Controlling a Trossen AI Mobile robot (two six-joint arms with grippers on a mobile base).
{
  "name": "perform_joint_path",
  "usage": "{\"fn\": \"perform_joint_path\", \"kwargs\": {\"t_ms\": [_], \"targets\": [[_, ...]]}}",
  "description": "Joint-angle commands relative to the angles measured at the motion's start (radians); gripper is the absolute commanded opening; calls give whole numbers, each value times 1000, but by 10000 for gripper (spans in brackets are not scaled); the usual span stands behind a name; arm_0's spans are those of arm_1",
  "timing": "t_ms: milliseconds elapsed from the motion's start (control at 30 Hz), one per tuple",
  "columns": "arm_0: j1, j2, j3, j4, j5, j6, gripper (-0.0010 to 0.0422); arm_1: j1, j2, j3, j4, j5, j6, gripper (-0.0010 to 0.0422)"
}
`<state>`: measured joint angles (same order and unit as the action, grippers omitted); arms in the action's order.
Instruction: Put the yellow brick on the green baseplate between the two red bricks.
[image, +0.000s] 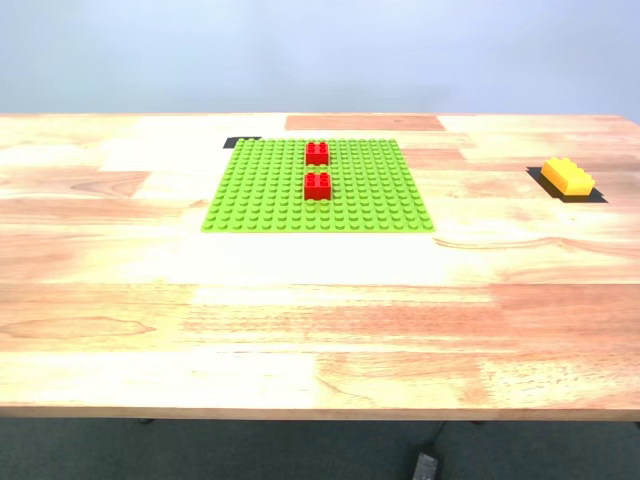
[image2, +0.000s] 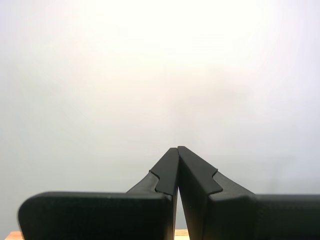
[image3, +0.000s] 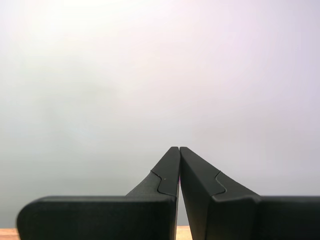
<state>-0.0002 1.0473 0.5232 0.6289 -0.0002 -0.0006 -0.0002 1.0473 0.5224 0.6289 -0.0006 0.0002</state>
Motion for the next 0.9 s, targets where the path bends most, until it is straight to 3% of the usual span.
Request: {"fn": "perform_joint_path", "kwargs": {"t_ms": [33,233,400,500,767,900], "targets": [[0,-1,-1,-2,0,0,0,1,-1,0,-1,-1,-1,0],[0,-1,-19,-3,13,1,0,1,1,0,-8,-1,-2,0],[-2,-29,0,-72,286,64,0,7,-10,34,-127,-1,-1,0],[-3,-56,68,-301,370,93,0,14,-12,101,-291,0,-1,0],[-5,-111,317,-992,561,351,0,12,52,396,-856,3,27,0],[-5,-137,407,-1225,585,427,0,12,101,523,-1044,3,25,0]]}}
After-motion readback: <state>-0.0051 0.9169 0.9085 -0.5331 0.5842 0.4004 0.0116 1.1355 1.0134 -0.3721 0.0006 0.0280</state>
